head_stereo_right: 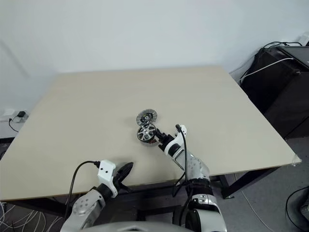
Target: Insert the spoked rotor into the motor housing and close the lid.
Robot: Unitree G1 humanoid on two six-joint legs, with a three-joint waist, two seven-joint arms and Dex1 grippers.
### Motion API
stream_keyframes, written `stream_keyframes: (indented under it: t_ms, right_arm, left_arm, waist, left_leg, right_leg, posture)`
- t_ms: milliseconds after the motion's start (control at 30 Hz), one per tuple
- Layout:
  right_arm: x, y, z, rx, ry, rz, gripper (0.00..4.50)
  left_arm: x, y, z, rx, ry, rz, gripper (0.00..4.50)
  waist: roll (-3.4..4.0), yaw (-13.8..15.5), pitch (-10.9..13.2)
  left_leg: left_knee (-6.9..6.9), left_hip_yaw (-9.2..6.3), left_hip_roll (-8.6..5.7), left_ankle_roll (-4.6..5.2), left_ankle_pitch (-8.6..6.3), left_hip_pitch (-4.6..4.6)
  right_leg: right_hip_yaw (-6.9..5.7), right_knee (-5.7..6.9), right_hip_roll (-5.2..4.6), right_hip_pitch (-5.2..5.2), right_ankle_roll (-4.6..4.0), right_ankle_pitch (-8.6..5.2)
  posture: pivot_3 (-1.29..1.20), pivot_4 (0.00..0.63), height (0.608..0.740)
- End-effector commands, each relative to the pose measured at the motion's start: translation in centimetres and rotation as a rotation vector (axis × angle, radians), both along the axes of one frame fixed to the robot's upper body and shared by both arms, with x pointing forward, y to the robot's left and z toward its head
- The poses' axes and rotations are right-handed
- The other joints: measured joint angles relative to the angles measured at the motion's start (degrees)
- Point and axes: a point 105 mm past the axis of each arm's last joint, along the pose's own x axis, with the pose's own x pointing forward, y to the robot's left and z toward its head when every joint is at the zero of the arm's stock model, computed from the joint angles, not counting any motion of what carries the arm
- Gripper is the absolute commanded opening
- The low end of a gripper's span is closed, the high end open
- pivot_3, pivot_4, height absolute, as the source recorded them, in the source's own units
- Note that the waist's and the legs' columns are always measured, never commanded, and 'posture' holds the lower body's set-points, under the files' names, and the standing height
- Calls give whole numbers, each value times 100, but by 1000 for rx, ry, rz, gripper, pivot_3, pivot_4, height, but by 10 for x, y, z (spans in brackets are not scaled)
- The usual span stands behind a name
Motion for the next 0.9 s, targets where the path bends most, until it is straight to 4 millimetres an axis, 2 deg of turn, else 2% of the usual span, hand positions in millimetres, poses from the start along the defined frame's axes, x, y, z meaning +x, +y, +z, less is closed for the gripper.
stream_keyframes:
  t_ms: [33,267,667,700,900]
  right_arm:
    - [6,5,12,28,-45,-4,546]
    - [6,6,10,16,-42,1,546]
    - [8,-8,16,5,-78,-23,4349]
    - [8,-11,17,2,-82,-32,4455]
    - [10,-26,25,0,-120,-83,4455]
  left_arm:
    - [6,-4,16,-15,-62,-14,0]
    - [7,-5,16,-15,-65,-13,0]
    - [7,-8,15,-22,-63,-26,0]
    - [7,-9,15,-24,-62,-28,0]
    - [8,-12,15,-30,-62,-41,0]
  waist:
    - [0,0,0]
    - [0,0,-1]
    - [0,13,-17]
    - [-1,19,-17]
    - [-2,43,-18]
  left_leg:
    - [0,0,0,0,0,-2]
    - [1,0,-2,0,0,-12]
    - [6,0,-7,2,2,-26]
    - [7,0,-8,3,3,-26]
    - [7,0,-14,7,5,-31]
  right_leg:
    - [0,0,0,-2,0,0]
    - [0,1,-2,-11,0,0]
    - [-5,9,-3,-24,3,4]
    - [-5,10,-5,-24,4,5]
    - [-9,7,-9,-24,4,6]
  posture:
    - [0,0,740]
    - [0,0,740]
    - [0,0,740]
    - [0,0,740]
    - [0,0,740]
